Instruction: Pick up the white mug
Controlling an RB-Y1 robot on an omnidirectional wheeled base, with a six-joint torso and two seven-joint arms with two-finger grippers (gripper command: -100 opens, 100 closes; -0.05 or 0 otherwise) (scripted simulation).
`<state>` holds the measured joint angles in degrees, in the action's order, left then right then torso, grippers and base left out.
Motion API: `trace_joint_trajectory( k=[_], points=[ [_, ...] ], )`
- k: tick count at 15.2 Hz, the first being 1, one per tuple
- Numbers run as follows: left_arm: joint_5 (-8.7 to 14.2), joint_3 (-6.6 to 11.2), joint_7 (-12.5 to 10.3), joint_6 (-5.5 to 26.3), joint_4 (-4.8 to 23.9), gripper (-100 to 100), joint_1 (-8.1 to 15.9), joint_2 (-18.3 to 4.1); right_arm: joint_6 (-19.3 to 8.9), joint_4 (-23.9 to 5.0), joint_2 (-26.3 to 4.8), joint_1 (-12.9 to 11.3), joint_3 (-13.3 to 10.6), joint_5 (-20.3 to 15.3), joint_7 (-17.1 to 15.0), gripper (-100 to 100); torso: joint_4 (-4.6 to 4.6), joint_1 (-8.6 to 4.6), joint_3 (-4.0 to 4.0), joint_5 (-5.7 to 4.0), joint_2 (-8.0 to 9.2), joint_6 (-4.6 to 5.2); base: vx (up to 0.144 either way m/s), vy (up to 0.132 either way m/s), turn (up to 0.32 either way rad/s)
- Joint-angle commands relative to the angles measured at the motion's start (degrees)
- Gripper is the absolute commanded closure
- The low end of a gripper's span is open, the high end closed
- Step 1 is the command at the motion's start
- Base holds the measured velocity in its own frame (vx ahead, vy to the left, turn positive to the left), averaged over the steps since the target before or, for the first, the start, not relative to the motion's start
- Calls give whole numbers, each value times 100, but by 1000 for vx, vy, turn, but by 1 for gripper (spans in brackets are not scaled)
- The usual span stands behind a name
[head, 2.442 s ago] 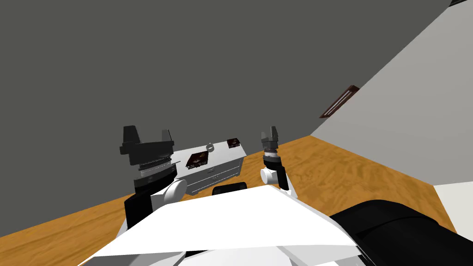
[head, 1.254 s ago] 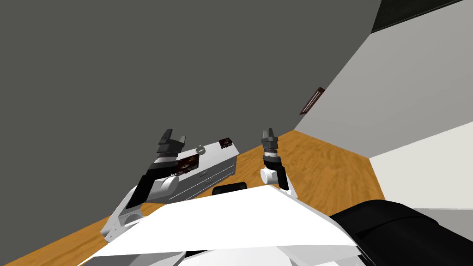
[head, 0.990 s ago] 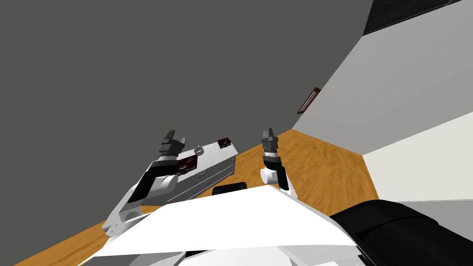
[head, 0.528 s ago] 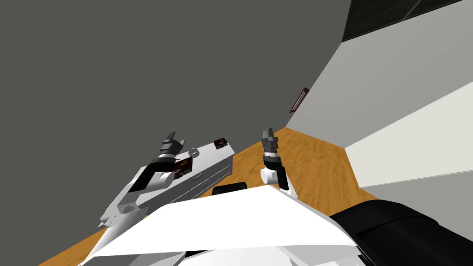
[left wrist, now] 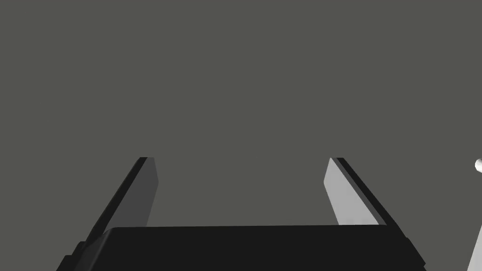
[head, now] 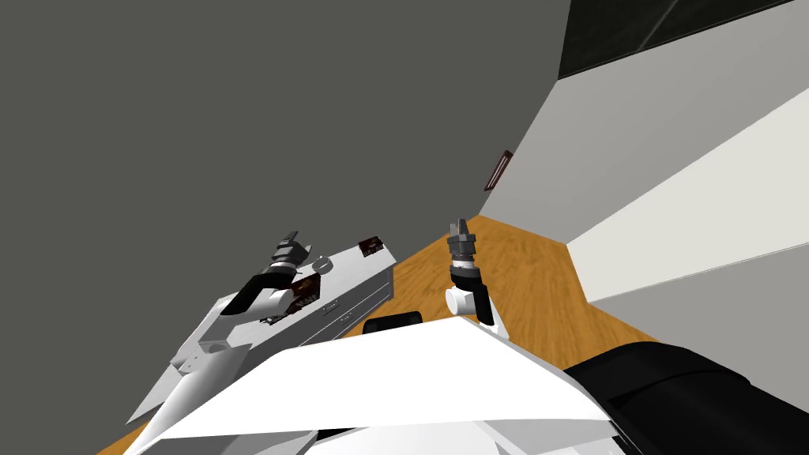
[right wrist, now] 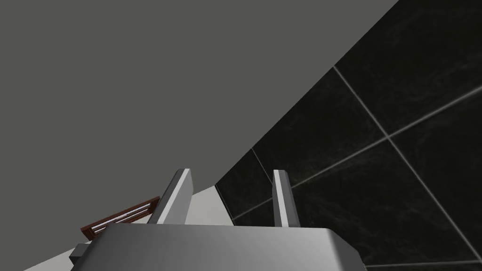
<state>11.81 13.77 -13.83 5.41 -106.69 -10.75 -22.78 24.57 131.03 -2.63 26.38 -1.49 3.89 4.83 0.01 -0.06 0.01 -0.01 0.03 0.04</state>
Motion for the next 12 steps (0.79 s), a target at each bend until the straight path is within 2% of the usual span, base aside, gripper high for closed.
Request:
trace_joint_trajectory(
  k=[1, 2, 3, 5, 6, 8, 9, 11, 12],
  points=[
    [51, 93, -104, 286, 187, -100, 84, -94, 0, 0, 0, 0, 0, 0, 0, 0, 0, 0, 0, 0, 0, 0, -8, -19, -151],
    [51, 93, -104, 375, 187, -100, 84, -94, 0, 0, 0, 0, 0, 0, 0, 0, 0, 0, 0, 0, 0, -2, -5, -11, -45],
    [106, 216, -226, 539, 408, -100, 233, -199, 0, 0, 0, 1, 0, 0, 0, 0, 0, 2, 0, 0, 1, -5, -6, -20, -155],
    [106, 216, -226, 732, 470, -100, 233, -199, 0, 0, 0, 0, 0, 0, 0, 0, 0, 1, 0, 1, 0, -1, -6, -14, -135],
    [162, 341, -349, 878, 719, -100, 383, -298, 0, 0, 0, 1, 0, 0, 0, 0, 0, 3, 0, 1, 0, -4, -4, -16, -165],
    [162, 341, -349, 1093, 757, -100, 383, -298, 0, 0, 0, 0, 0, 0, 0, 0, 0, 1, -1, 0, -2, 0, -3, -12, -134],
    [217, 467, -474, 1255, 1009, -100, 532, -392, 0, 0, 0, 1, 1, 0, 0, 0, 0, 3, 0, 0, -1, -5, -5, -16, -150],
    [217, 467, -474, 1457, 1047, -100, 532, -392, 0, 0, 0, 0, 0, 0, 0, 0, 0, 2, 0, 1, 0, -2, -6, -12, -113],
    [272, 594, -598, 1590, 1287, -100, 681, -482, 0, 0, 0, 1, 1, 0, 0, 0, 0, 3, 0, 1, 1, -5, -5, -15, -142]
  ],
)
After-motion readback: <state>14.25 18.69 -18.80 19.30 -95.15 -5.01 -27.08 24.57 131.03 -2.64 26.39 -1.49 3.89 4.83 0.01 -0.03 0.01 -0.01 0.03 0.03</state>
